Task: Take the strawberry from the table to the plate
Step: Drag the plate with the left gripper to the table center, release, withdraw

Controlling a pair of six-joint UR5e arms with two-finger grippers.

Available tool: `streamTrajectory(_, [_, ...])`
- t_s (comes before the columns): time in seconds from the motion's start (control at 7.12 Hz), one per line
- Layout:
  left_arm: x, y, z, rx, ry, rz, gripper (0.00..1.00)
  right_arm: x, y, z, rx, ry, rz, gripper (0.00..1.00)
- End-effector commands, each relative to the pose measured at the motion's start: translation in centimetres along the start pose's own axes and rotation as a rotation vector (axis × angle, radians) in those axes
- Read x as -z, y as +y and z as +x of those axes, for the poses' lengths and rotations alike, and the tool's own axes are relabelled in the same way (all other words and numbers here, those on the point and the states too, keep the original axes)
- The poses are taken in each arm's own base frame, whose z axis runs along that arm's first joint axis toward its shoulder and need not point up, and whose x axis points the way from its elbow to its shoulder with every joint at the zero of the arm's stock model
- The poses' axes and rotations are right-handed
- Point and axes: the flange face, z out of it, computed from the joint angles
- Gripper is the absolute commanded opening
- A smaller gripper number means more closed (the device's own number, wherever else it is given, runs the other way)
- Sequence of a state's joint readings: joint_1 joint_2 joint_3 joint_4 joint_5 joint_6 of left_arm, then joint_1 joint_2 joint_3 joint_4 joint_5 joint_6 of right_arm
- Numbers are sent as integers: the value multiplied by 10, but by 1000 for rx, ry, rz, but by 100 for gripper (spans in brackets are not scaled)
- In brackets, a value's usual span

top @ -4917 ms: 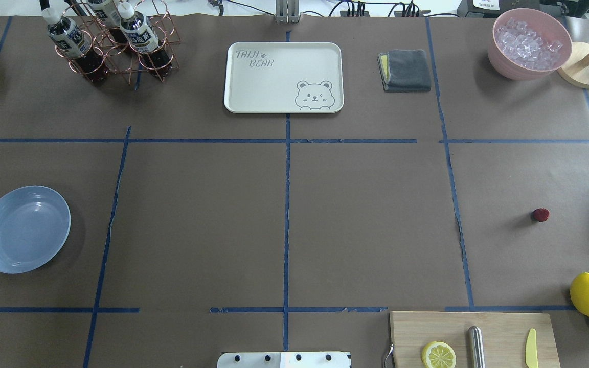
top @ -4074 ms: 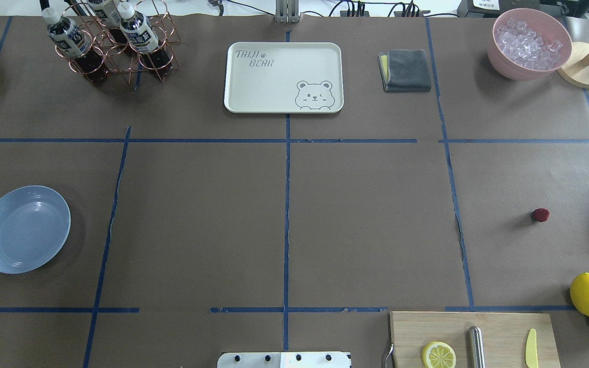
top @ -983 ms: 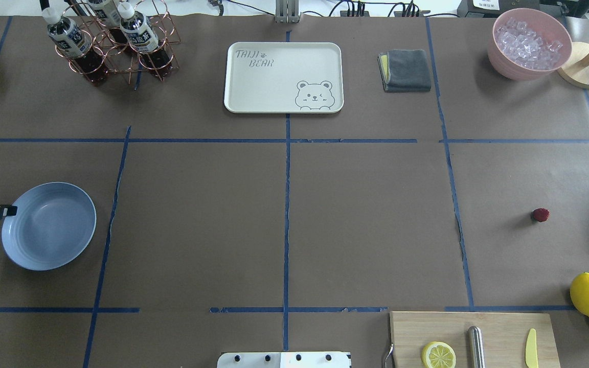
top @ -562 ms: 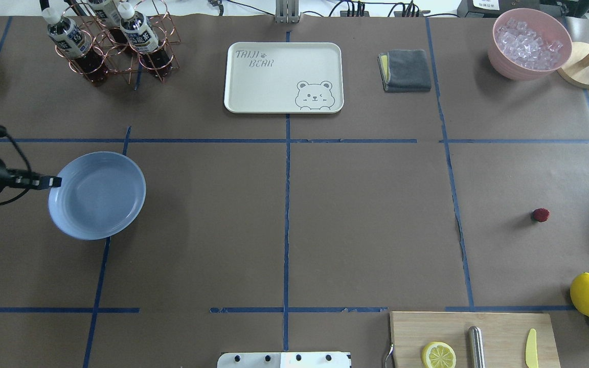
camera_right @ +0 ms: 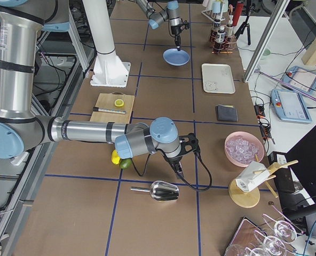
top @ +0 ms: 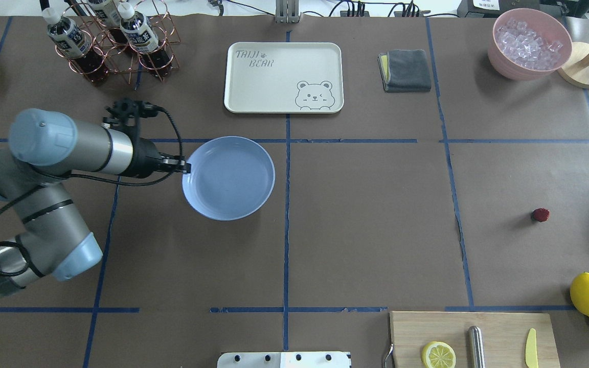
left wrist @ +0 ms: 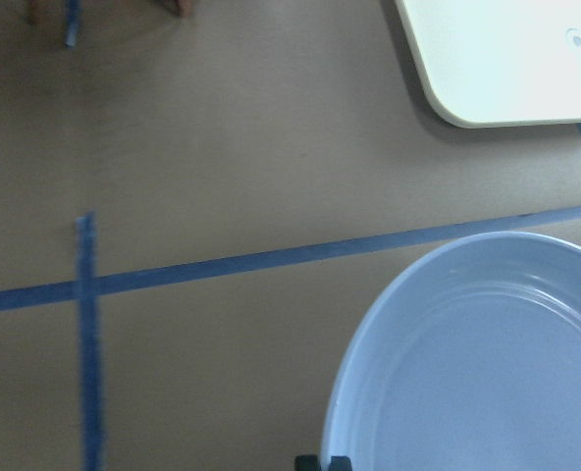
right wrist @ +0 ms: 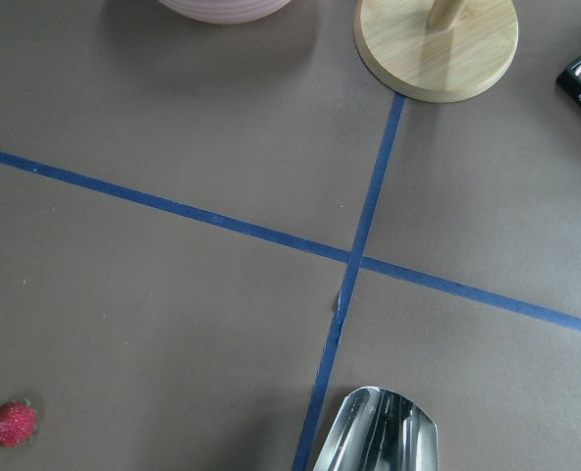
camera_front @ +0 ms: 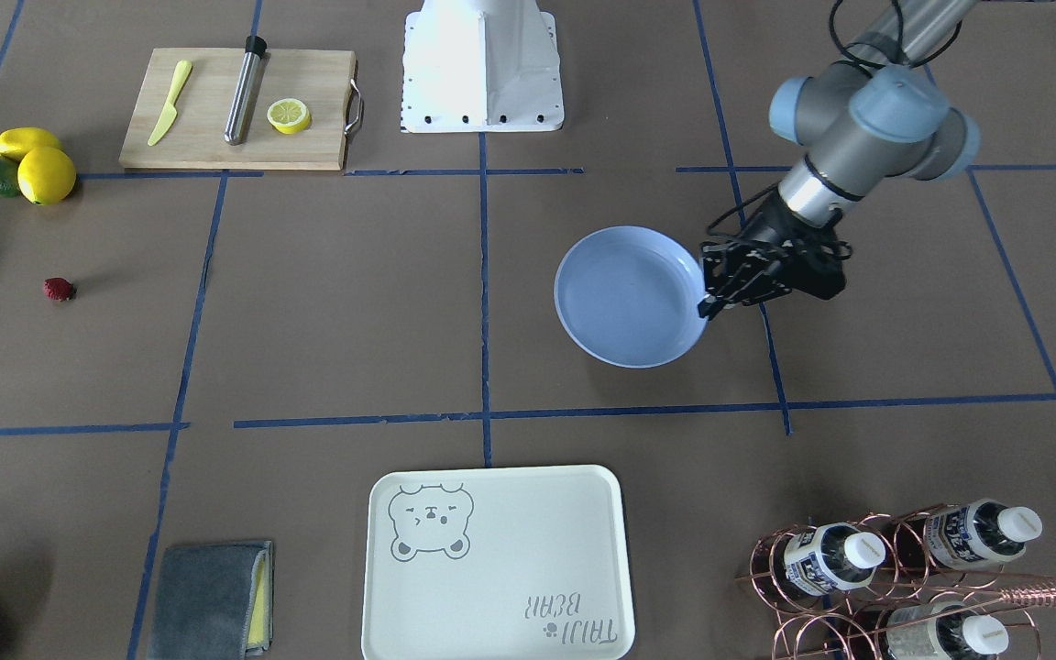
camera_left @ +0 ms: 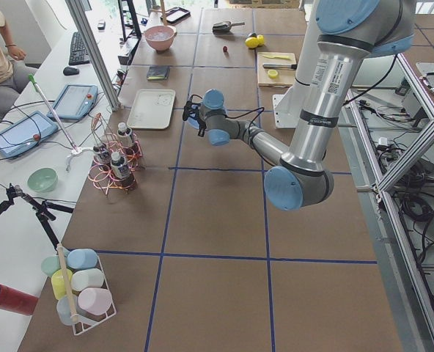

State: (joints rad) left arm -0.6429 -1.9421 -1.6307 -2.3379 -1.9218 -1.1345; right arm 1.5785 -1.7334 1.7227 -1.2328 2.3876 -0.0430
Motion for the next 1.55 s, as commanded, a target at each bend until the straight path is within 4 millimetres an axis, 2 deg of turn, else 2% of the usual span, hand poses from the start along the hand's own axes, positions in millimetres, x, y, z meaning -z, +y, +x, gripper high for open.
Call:
streamTrajectory(0.0, [-46,31,71,-4,23,-9,0,-1,0,0,-2,-4,-1,100])
streamTrajectory(0.42, [-56,44,78,-10,19,-16,0,-1,0,0,-2,-5,-1,100])
streamTrajectory(0.7, [-63,48,86,-15,24,-26,10,-1,0,0,-2,-4,-1,100])
streamTrajectory(0.84, [-63,49,86,-15,24,-27,19,-1,0,0,0,-4,0,100])
streamTrajectory(0.98, [-63,49,86,-17,24,-27,39,0,-1,0,1,-4,1,100])
streamTrajectory(1.12, [-63,49,86,-24,24,-26,74,0,-1,0,1,-2,0,100])
streamTrajectory(1.26, [-59,48,82,-27,24,-25,100,2,-2,-2,1,-4,5,100])
streamTrajectory(1.4, [-40,30,64,-48,11,0,100,8,-7,-9,-32,-8,23,100])
